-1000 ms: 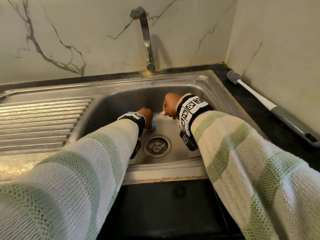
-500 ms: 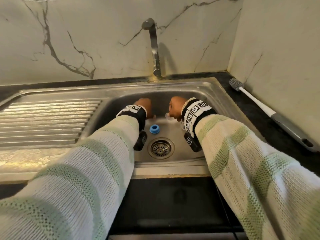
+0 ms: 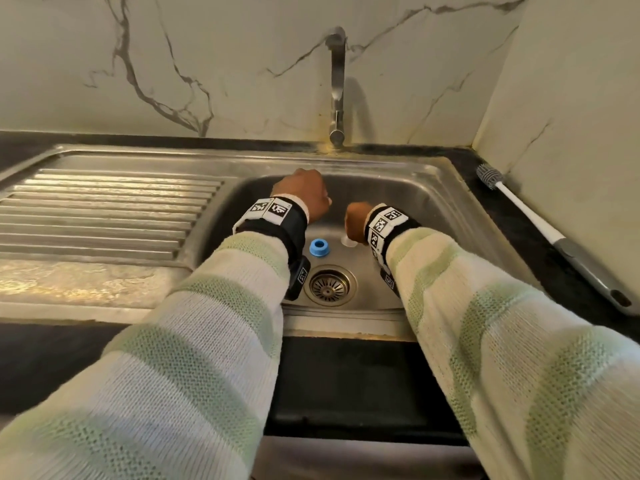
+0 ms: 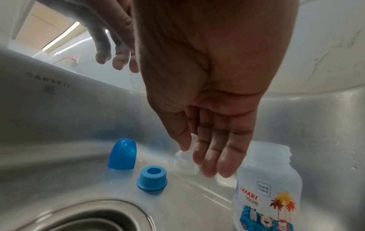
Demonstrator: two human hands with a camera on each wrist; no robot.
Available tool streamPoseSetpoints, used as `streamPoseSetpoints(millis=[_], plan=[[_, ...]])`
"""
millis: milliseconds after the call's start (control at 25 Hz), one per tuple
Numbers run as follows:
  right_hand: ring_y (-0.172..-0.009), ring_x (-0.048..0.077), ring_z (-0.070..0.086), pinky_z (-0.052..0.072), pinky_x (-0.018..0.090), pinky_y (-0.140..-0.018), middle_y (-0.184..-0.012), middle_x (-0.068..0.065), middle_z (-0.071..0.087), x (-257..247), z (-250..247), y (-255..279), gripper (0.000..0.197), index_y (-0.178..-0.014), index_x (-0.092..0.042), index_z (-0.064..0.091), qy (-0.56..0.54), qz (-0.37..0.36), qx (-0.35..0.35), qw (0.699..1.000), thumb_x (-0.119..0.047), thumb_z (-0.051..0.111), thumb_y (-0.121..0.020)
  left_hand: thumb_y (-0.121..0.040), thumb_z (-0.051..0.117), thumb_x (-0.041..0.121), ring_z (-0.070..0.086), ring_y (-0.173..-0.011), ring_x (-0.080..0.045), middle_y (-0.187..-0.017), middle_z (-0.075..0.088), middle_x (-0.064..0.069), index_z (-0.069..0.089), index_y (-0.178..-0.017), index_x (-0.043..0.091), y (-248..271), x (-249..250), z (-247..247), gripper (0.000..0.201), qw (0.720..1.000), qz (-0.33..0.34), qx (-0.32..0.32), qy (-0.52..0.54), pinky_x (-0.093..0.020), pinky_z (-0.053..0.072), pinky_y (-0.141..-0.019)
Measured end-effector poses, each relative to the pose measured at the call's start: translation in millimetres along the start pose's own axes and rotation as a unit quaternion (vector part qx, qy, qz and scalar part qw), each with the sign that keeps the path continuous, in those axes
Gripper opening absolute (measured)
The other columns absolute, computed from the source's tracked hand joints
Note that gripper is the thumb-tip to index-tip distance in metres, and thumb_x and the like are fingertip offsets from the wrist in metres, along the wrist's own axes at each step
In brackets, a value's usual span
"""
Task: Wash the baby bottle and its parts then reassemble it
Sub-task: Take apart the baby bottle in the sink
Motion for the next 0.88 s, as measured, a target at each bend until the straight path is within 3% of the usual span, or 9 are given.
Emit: streamPoseSetpoints(millis=[120,320,440,680,760,880], plan=[[-0.102,0.033,0.066,0.054,0.040,-0.087,-0.114,0.009,0.067,-3,7,-12,0.049,-0.109,-0.017,0.063,0.018,-0.001,-0.003,1.000,-0.044,0.080,-0.071,-0.089,0.061,0.033,0.065,-0.098,-0.032,-0.115,0.066,-0.009,0.070,-0.110,0.016,-4,-2,7,0.029,1.000,-0.002,-0.014,0.011,-0.043,0.055,-0.088],[-0.099,0.033,0.065,0.051,0.047,-0.090,-0.109,0.005,0.067,-10,18,-38,0.042,-0.081,-0.025,0.052,0.037,0.000,-0.020,0.999,-0.049,0.082,-0.063,-0.089,0.060,0.034,0.064,-0.103,-0.034,-0.119,0.064,-0.010,0.068,-0.112,0.015,-18,-4,13,0.030,1.000,-0.006,-0.006,0.021,-0.044,0.054,-0.091],[-0.103,0.031,0.064,0.050,0.036,-0.088,-0.114,0.006,0.066,-17,17,-38,0.033,-0.095,-0.025,0.062,0.068,-0.016,-0.008,0.998,-0.041,0.080,-0.073,-0.089,0.059,0.033,0.064,-0.103,-0.034,-0.119,0.064,-0.012,0.067,-0.113,0.013,-23,-7,17,0.032,1.000,-0.013,-0.002,0.020,-0.045,0.054,-0.091],[-0.111,0.029,0.061,0.047,0.037,-0.095,-0.120,0.005,0.064,-6,26,-28,0.041,-0.113,-0.020,0.061,0.134,-0.008,0.021,0.991,-0.041,0.072,-0.081,-0.086,0.062,0.034,0.064,-0.101,-0.031,-0.116,0.066,-0.008,0.069,-0.110,0.017,-25,-8,25,0.030,0.999,-0.017,-0.016,0.029,-0.045,0.054,-0.091],[-0.112,0.030,0.060,0.047,0.042,-0.098,-0.120,0.005,0.062,-4,28,-29,0.038,-0.111,-0.021,0.059,0.128,0.002,0.014,0.992,-0.041,0.071,-0.081,-0.087,0.062,0.033,0.064,-0.100,-0.030,-0.115,0.066,-0.008,0.068,-0.110,0.016,-25,-7,25,0.029,0.999,-0.017,-0.014,0.029,-0.045,0.055,-0.090],[-0.106,0.029,0.061,0.049,0.048,-0.095,-0.113,0.002,0.064,-7,34,-38,0.035,-0.088,-0.026,0.054,0.110,0.005,-0.041,0.993,-0.045,0.077,-0.069,-0.087,0.062,0.033,0.065,-0.098,-0.030,-0.114,0.066,-0.007,0.068,-0.110,0.016,-23,-8,24,0.029,0.999,-0.019,-0.014,0.025,-0.045,0.055,-0.089]])
Point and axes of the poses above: each hand's wrist, its own y-axis away from the middle knuckle, its own z-axis out of the palm, x = y × z, the point moved 8 cm from there along -y, towards the middle knuckle
